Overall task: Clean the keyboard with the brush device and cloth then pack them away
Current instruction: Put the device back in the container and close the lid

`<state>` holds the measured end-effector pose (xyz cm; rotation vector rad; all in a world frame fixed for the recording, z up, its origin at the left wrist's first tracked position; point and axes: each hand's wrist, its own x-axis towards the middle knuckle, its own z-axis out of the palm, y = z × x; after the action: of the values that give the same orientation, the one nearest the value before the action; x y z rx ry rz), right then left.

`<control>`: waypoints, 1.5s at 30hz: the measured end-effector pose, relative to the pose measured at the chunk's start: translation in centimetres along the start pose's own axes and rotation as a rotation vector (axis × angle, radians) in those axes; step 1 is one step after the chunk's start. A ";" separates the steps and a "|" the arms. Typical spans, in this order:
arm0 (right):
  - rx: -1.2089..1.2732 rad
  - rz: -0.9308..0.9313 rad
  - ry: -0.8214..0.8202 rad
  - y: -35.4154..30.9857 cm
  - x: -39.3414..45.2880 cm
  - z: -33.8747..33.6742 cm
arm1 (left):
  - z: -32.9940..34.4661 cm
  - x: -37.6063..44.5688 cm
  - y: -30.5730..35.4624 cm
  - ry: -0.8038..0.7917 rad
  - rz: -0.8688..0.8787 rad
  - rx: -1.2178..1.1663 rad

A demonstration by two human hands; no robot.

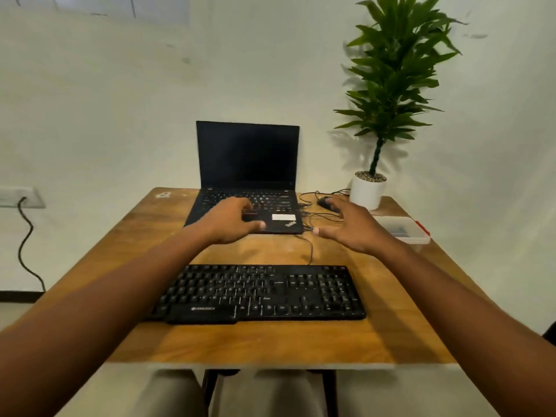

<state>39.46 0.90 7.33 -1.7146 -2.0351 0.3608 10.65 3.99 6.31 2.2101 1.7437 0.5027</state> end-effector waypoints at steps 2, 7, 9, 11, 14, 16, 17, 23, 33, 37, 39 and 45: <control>-0.002 -0.029 -0.123 -0.9 -0.9 1.0 | -1.4 -2.4 -2.8 -0.189 0.002 0.142; -0.132 -0.097 -0.421 -1.8 -3.0 3.5 | -2.6 -7.4 -6.8 -0.513 -0.004 0.193; -0.141 -0.098 -0.494 -1.3 -3.5 4.1 | -2.7 -8.7 -7.6 -0.577 -0.031 0.177; -0.102 -0.075 -0.524 -0.3 -3.8 4.2 | -2.8 -9.8 -8.6 -0.603 -0.054 0.182; -0.052 -0.044 -0.524 1.2 -4.4 4.1 | -2.7 -10.9 -10.4 -0.607 -0.078 0.183; -0.029 -0.032 -0.532 1.9 -4.7 4.0 | -2.4 -11.2 -11.1 -0.599 -0.089 0.199; -0.014 -0.030 -0.535 2.1 -4.8 4.0 | -2.2 -11.3 -11.4 -0.587 -0.090 0.200; 0.072 0.003 -0.590 3.3 -5.0 3.6 | -2.0 -11.6 -13.5 -0.538 -0.106 0.092; -0.078 -0.102 -0.559 2.9 -4.5 4.3 | -1.9 -10.2 -13.9 -0.539 -0.078 0.116; -0.098 -0.100 -0.537 2.7 -2.9 3.9 | -2.5 -8.6 -13.6 -0.530 -0.084 0.114; -0.092 -0.080 -0.534 2.7 -1.6 3.5 | -3.1 -7.5 -13.6 -0.513 -0.085 0.104; -0.057 -0.045 -0.547 2.1 2.2 3.0 | -3.6 -3.8 -13.9 -0.487 -0.087 0.081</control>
<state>39.49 3.75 4.08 -1.7334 -2.4728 0.8399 -3.95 3.50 3.26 2.0682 1.6026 -0.1250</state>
